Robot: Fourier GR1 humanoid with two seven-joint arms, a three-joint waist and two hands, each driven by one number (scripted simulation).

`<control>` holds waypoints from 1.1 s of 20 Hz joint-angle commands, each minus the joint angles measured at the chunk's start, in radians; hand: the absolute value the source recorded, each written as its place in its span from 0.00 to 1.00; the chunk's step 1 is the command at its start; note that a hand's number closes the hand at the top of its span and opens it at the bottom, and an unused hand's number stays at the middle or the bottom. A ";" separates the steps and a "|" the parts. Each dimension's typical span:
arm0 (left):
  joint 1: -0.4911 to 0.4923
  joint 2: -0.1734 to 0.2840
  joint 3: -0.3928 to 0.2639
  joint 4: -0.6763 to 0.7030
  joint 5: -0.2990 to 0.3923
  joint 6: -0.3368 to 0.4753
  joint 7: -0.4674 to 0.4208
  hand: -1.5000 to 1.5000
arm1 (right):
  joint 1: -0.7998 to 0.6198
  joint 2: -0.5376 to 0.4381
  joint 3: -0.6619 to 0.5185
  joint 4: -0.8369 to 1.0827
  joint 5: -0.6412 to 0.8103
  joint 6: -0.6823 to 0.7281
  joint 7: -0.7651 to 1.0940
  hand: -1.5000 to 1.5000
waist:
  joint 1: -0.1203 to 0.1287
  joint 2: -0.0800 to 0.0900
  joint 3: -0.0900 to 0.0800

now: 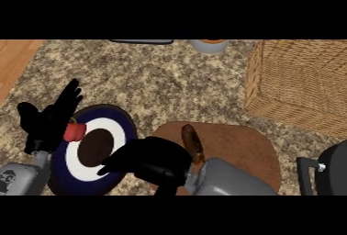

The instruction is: Pick the sweet potato from the cutting board and place it in the basket

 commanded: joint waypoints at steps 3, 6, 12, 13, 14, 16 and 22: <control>-0.018 0.002 0.023 0.044 0.014 -0.031 0.009 0.50 | -0.185 0.107 0.130 0.047 -0.011 -0.014 0.376 0.00 | -0.012 -0.015 -0.001; -0.030 0.009 0.041 0.072 0.020 -0.040 0.004 0.50 | -0.315 0.108 0.124 0.098 0.052 0.104 0.531 0.00 | -0.020 -0.021 -0.002; -0.054 0.015 0.061 0.120 0.026 -0.062 -0.011 0.50 | -0.623 0.110 0.071 0.172 0.126 0.286 0.776 0.00 | -0.029 -0.021 -0.003; -0.071 0.022 0.065 0.097 0.039 -0.066 0.029 0.50 | -0.658 0.110 0.046 0.163 0.072 0.324 0.826 0.00 | -0.024 -0.022 -0.001; -0.085 -0.020 0.037 0.126 0.007 -0.040 0.008 0.50 | -0.702 0.110 0.023 0.215 0.035 0.326 0.828 0.00 | -0.022 -0.013 -0.002; -0.077 -0.015 0.047 0.118 0.009 -0.052 -0.011 0.50 | -0.780 0.110 -0.012 0.215 -0.086 0.435 0.895 0.00 | -0.013 -0.017 -0.002; -0.072 0.016 0.082 0.140 0.021 -0.086 -0.009 0.50 | -0.844 0.110 -0.074 0.338 -0.339 0.611 0.966 0.00 | -0.029 -0.015 -0.001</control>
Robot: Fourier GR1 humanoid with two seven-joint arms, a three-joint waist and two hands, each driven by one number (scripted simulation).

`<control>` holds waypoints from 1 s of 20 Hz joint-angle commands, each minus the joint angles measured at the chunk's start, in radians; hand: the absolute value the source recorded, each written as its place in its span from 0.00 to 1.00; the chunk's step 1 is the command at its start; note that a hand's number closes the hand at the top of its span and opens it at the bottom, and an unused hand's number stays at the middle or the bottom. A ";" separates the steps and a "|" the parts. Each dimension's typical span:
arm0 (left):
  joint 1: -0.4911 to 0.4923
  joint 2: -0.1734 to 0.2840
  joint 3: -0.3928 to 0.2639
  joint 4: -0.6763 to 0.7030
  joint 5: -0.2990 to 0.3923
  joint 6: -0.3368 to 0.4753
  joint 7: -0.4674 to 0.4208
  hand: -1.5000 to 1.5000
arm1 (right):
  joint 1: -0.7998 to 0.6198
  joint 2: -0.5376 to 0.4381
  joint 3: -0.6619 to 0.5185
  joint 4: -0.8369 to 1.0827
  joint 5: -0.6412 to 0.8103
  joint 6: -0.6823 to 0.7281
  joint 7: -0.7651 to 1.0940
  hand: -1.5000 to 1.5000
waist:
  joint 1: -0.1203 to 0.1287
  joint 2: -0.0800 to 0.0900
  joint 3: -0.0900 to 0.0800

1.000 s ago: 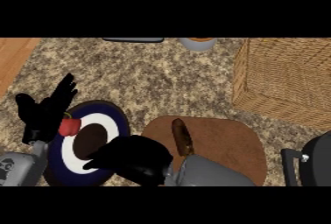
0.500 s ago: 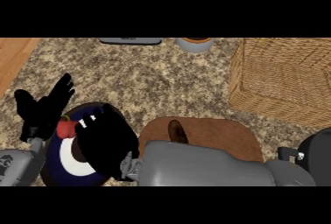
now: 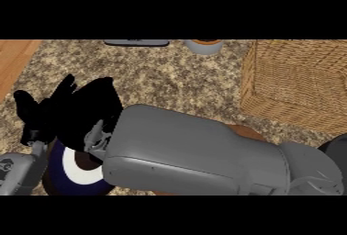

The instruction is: Pick the sweet potato from the cutting board and place it in the basket

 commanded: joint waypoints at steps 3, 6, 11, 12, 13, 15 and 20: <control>0.055 -0.018 0.006 -0.034 -0.017 0.012 -0.024 0.50 | -0.094 0.008 -0.084 0.097 -0.165 0.168 0.102 0.00 | -0.013 0.001 0.002; 0.065 -0.001 0.041 -0.001 -0.008 -0.020 -0.041 0.50 | -0.041 -0.028 -0.167 -0.027 -0.217 0.186 0.155 0.00 | -0.040 -0.002 0.004; 0.065 -0.004 0.069 0.024 -0.007 -0.050 -0.062 0.50 | 0.078 -0.108 -0.204 -0.196 -0.196 0.128 0.131 0.00 | -0.042 0.000 0.004; 0.043 -0.036 0.043 -0.007 -0.030 0.001 -0.007 0.50 | 0.093 -0.079 -0.202 -0.217 -0.192 0.107 0.168 0.00 | -0.042 -0.001 0.004; 0.054 -0.020 0.058 -0.010 -0.017 -0.027 -0.005 0.50 | 0.128 -0.096 -0.207 -0.258 -0.193 0.118 0.157 0.00 | -0.040 0.000 0.004; 0.042 -0.013 0.079 0.041 -0.018 -0.053 -0.040 0.50 | 0.244 -0.139 -0.156 -0.348 -0.169 0.110 0.135 0.00 | -0.047 0.001 0.004; 0.075 -0.014 0.089 -0.009 -0.041 -0.052 -0.025 0.50 | 0.391 -0.148 -0.111 -0.383 0.004 0.073 0.022 0.00 | -0.032 0.004 0.004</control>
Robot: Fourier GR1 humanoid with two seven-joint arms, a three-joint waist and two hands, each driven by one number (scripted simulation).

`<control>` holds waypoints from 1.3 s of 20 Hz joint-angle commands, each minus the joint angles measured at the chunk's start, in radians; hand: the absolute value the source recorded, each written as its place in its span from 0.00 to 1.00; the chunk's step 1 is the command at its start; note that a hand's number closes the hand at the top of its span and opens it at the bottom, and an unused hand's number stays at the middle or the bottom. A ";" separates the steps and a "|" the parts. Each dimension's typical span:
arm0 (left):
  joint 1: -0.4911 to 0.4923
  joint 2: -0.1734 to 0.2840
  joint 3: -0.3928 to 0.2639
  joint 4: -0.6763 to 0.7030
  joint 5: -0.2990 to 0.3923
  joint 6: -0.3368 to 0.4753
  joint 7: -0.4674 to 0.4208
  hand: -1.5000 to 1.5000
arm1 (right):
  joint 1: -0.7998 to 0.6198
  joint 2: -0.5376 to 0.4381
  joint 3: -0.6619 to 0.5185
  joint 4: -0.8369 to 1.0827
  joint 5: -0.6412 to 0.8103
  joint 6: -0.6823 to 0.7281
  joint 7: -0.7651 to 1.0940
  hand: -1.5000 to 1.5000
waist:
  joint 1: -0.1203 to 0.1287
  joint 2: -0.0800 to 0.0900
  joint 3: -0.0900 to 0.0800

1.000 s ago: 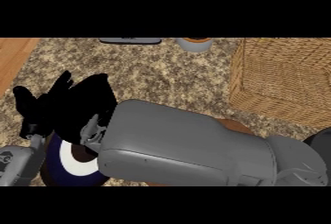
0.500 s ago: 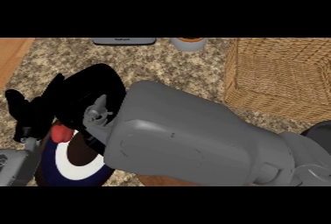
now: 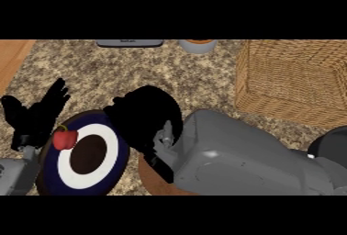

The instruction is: Pick the sweet potato from the cutting board and place it in the basket

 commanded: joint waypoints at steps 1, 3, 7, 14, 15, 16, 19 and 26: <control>0.011 -0.046 -0.026 -0.040 -0.044 0.047 0.009 0.50 | 0.171 -0.030 0.082 -0.079 0.166 -0.067 -0.073 0.00 | 0.005 0.003 0.001; -0.036 0.000 0.025 -0.003 -0.006 -0.017 0.020 0.50 | 0.237 -0.039 0.128 -0.072 0.258 -0.115 -0.148 0.00 | 0.004 0.005 0.000; -0.036 -0.064 0.016 0.088 -0.052 0.006 -0.061 0.50 | 0.305 -0.034 0.142 0.007 0.381 -0.217 -0.303 0.00 | 0.005 0.009 0.000; -0.033 -0.051 0.035 0.017 -0.062 -0.024 0.012 0.50 | 0.355 0.041 0.107 0.241 0.510 -0.297 -0.461 0.00 | 0.011 0.005 0.000; -0.020 -0.049 0.044 0.003 -0.061 -0.033 0.009 0.50 | 0.340 0.073 0.111 0.236 0.534 -0.268 -0.419 0.00 | 0.011 0.004 -0.001; -0.044 -0.063 0.039 0.043 -0.062 -0.033 0.012 0.50 | 0.343 0.027 0.107 0.272 0.537 -0.258 -0.463 0.00 | 0.009 0.005 -0.001; 0.012 -0.034 0.079 -0.031 -0.049 -0.057 0.007 0.50 | 0.382 0.064 0.109 0.319 0.585 -0.262 -0.475 0.00 | 0.012 0.004 0.000; -0.005 -0.050 0.105 0.004 -0.076 -0.095 0.015 0.50 | 0.384 0.117 0.050 0.336 0.692 -0.196 -0.485 0.00 | 0.008 0.003 -0.001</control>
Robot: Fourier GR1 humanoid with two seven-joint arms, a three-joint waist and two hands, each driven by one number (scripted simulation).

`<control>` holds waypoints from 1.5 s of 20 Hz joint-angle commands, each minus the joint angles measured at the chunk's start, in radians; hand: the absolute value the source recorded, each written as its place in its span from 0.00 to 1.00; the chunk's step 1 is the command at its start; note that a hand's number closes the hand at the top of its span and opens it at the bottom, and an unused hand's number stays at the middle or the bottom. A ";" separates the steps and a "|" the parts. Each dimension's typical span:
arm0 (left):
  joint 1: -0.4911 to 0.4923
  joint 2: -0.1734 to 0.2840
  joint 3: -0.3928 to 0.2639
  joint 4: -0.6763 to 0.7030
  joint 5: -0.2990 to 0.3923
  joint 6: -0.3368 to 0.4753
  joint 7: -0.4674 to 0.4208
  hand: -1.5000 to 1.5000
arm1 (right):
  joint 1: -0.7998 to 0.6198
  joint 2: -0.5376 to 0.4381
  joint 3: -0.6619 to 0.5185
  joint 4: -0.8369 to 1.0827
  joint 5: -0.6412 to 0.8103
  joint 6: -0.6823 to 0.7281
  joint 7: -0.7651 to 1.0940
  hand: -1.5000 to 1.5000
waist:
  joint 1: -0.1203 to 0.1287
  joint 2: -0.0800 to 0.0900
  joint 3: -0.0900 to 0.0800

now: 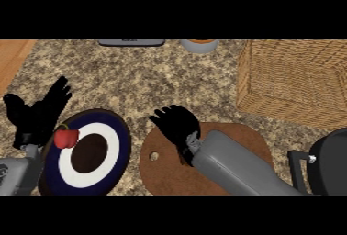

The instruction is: Pick the sweet potato from the cutting board and place it in the basket

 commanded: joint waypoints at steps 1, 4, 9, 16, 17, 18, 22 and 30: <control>-0.008 -0.026 0.004 -0.036 -0.023 0.015 0.039 0.50 | -0.007 0.030 -0.025 0.131 0.089 -0.039 -0.107 0.00 | 0.004 0.001 0.000; 0.023 0.004 0.053 0.013 -0.014 -0.052 -0.028 0.50 | 0.000 -0.001 -0.103 0.034 0.067 0.058 -0.112 0.00 | 0.000 0.000 0.000; 0.032 -0.047 0.042 0.005 -0.050 -0.041 -0.026 0.50 | 0.058 0.014 -0.134 0.024 0.117 0.055 -0.184 0.00 | -0.001 0.000 0.000; 0.027 -0.099 0.024 -0.063 -0.100 -0.006 0.030 0.50 | 0.091 0.058 -0.158 -0.030 0.171 0.160 -0.183 0.00 | 0.002 -0.001 0.000; 0.025 -0.064 0.072 -0.014 -0.070 -0.072 0.005 0.50 | 0.173 0.009 -0.144 -0.143 0.196 0.188 -0.177 0.00 | -0.003 -0.001 0.000; 0.009 -0.085 0.059 -0.021 -0.090 -0.041 0.010 0.50 | 0.146 0.028 -0.136 -0.022 0.240 0.098 -0.223 0.00 | 0.000 0.000 0.000; 0.010 -0.067 0.094 -0.026 -0.084 -0.065 0.031 0.50 | 0.206 0.030 -0.114 -0.090 0.311 0.113 -0.189 0.00 | -0.003 -0.001 0.000; 0.007 -0.080 0.109 -0.025 -0.112 -0.079 0.040 0.50 | 0.184 0.085 -0.112 0.110 0.444 -0.002 -0.290 1.00 | 0.000 0.000 0.000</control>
